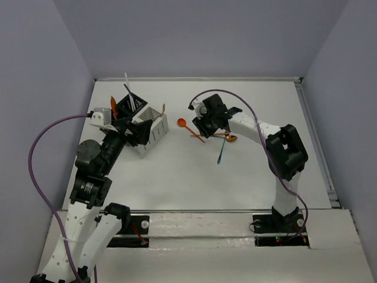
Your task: Sort the eating utensils into containers
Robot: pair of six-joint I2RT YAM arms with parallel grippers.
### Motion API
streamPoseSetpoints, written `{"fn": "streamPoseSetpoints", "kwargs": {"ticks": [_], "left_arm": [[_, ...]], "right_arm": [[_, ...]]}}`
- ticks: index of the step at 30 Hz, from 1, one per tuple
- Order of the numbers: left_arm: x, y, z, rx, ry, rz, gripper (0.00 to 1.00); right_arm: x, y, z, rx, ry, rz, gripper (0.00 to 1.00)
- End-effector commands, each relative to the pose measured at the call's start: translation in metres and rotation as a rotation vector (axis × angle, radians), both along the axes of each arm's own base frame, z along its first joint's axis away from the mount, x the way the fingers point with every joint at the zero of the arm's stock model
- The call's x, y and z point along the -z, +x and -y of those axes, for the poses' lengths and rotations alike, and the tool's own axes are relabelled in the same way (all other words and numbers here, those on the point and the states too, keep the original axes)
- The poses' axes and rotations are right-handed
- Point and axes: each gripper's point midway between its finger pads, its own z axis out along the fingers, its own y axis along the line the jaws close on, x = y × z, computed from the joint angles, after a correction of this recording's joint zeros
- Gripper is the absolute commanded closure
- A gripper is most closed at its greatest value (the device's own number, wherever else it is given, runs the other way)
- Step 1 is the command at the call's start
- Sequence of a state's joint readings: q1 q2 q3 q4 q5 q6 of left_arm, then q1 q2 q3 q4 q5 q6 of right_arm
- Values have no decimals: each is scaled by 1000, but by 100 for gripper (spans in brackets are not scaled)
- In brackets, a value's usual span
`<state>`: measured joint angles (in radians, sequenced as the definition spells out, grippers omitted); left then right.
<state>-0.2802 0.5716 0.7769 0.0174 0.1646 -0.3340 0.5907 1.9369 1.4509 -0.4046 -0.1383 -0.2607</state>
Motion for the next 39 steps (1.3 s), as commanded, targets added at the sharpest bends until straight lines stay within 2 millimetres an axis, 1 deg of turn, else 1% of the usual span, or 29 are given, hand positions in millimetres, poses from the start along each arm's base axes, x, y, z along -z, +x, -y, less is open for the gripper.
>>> {"fn": "streamPoseSetpoints", "kwargs": {"ticks": [1,2,3,4,5,10,16,21,26,33,35,38,39], "left_arm": [[-13,-3,4,24,-5,54,1],[-13,-2,4,24,-5,52,1],[-12,-2,4,25,-4,51,1],[-12,-2,4,24,-4,51,1],[-12,-2,3,22,-3,51,1],[-12,-2,3,20,-2,52,1],[-12,-2,4,23,0,52,1],[-12,-1,4,25,0,51,1],[-12,-2,4,28,1,50,1],[-12,-2,5,32,0,51,1],[-12,-2,5,32,0,51,1],[-12,-2,5,32,0,51,1],[-12,-2,6,35,0,51,1]], "right_arm": [[-4,2,-5,-109,-67,-15,55],[-3,2,-6,-119,-73,-25,55],[4,3,-7,-128,-82,-44,54],[0,5,-10,-143,-82,-44,54],[1,7,-13,-147,-82,-49,54],[5,5,-18,-180,-77,-83,54],[17,9,-14,-180,-125,-105,54],[19,14,-17,-186,-134,-111,55],[30,17,-13,-182,-174,-125,55],[30,22,-17,-185,-171,-124,56],[32,23,-17,-185,-179,-127,58],[33,24,-17,-185,-179,-128,64],[34,25,-17,-187,-180,-127,65]]}}
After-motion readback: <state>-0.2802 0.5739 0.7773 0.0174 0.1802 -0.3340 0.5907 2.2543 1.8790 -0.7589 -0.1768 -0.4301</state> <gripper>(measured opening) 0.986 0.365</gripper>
